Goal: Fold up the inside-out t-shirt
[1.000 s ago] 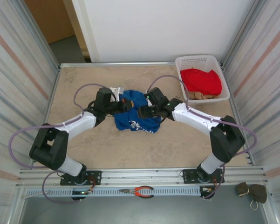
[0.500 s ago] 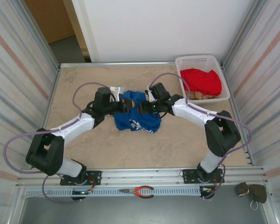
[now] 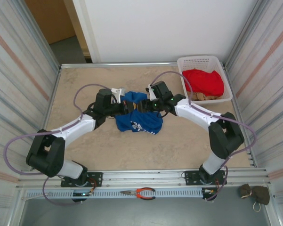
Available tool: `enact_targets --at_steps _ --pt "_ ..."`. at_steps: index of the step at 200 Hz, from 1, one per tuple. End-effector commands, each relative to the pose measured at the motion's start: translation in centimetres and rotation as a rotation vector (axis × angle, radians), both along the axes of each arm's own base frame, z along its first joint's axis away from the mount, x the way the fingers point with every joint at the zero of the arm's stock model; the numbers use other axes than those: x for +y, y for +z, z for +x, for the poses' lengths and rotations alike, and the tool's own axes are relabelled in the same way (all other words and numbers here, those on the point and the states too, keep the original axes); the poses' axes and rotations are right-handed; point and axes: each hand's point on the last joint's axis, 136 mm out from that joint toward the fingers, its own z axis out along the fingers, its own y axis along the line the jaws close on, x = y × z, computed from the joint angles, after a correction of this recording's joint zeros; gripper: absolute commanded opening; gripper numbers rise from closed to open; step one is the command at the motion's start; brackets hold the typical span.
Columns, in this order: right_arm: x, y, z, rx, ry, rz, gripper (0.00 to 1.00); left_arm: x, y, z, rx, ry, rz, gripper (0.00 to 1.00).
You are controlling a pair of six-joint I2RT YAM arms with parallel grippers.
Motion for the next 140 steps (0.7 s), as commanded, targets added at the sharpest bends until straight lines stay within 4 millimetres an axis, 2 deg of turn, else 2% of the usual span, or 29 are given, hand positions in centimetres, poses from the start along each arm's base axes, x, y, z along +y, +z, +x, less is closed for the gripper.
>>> enact_targets --at_steps 1,15,22,29,44,58,95,108,118,140 --pt "-1.0 -2.4 1.3 0.043 -0.067 -0.031 0.63 -0.4 2.1 -0.7 -0.041 -0.038 -0.029 0.00" --pt "-1.4 -3.7 1.7 0.065 -0.078 -0.043 0.60 -0.3 2.7 -0.8 -0.050 -0.035 -0.037 0.00" --pt "-1.5 -4.2 1.9 0.076 -0.083 -0.043 0.55 -0.2 3.1 -0.8 -0.058 -0.032 -0.042 0.00" --pt "-1.6 -4.4 2.1 0.084 -0.084 -0.039 0.47 0.0 3.4 -0.8 -0.063 -0.027 -0.048 0.00" --pt "-1.5 -3.6 2.3 0.092 -0.075 -0.002 0.19 0.5 3.7 -0.6 -0.067 -0.012 -0.048 0.00" --pt "-1.3 -1.2 2.2 0.074 -0.060 0.059 0.00 1.4 3.3 -0.2 -0.058 0.012 -0.043 0.00" --pt "0.1 8.1 -0.9 0.018 0.041 0.315 0.00 4.4 -0.4 1.5 0.003 0.108 0.037 0.00" --pt "0.6 11.2 -2.3 -0.003 0.089 0.409 0.00 4.7 -2.1 2.0 0.029 0.115 0.069 0.00" --pt "0.8 12.9 -3.1 -0.014 0.116 0.473 0.00 4.6 -3.4 2.3 0.055 0.112 0.087 0.00" --pt "1.8 15.4 -4.2 -0.027 0.201 0.612 0.00 4.2 -5.6 3.0 0.114 0.099 0.107 0.45"
